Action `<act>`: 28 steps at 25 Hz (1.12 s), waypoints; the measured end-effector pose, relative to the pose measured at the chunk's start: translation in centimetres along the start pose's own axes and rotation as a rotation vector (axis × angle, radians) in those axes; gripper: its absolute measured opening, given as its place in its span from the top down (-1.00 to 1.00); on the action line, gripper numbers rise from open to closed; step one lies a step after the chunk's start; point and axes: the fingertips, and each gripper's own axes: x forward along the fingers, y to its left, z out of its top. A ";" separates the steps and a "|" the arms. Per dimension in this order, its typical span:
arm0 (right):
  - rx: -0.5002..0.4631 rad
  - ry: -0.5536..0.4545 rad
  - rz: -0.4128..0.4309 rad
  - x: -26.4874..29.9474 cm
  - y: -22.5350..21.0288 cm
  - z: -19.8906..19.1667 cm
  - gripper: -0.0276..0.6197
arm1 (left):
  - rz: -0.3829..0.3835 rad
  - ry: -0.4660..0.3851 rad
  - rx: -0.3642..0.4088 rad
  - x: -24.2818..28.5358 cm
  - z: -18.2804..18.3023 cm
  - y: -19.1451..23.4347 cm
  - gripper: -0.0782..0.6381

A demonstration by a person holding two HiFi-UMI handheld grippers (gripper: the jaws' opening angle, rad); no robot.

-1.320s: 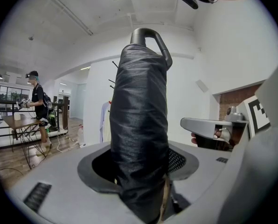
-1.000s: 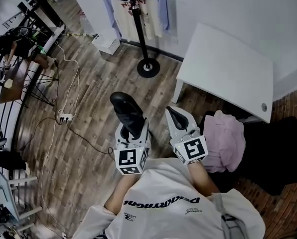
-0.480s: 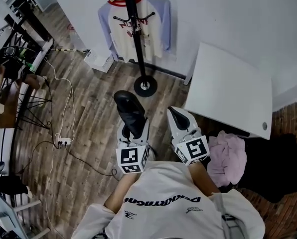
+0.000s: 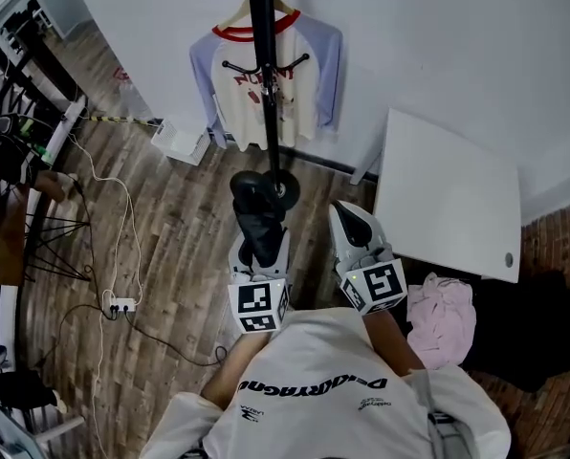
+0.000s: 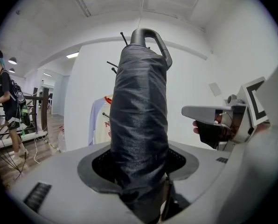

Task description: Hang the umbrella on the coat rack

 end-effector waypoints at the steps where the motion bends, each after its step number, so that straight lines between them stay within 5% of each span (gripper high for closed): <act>1: -0.002 0.004 -0.005 0.7 -0.1 -0.1 0.92 | -0.008 0.001 0.000 0.5 0.1 0.3 0.08; 11: 0.001 0.042 0.001 4.6 -1.0 -2.1 0.92 | -0.021 0.028 -0.017 5.4 -0.2 2.1 0.08; 28: 0.010 0.028 0.103 12.8 -8.5 -2.4 0.92 | 0.077 0.078 -0.003 17.5 0.3 3.7 0.08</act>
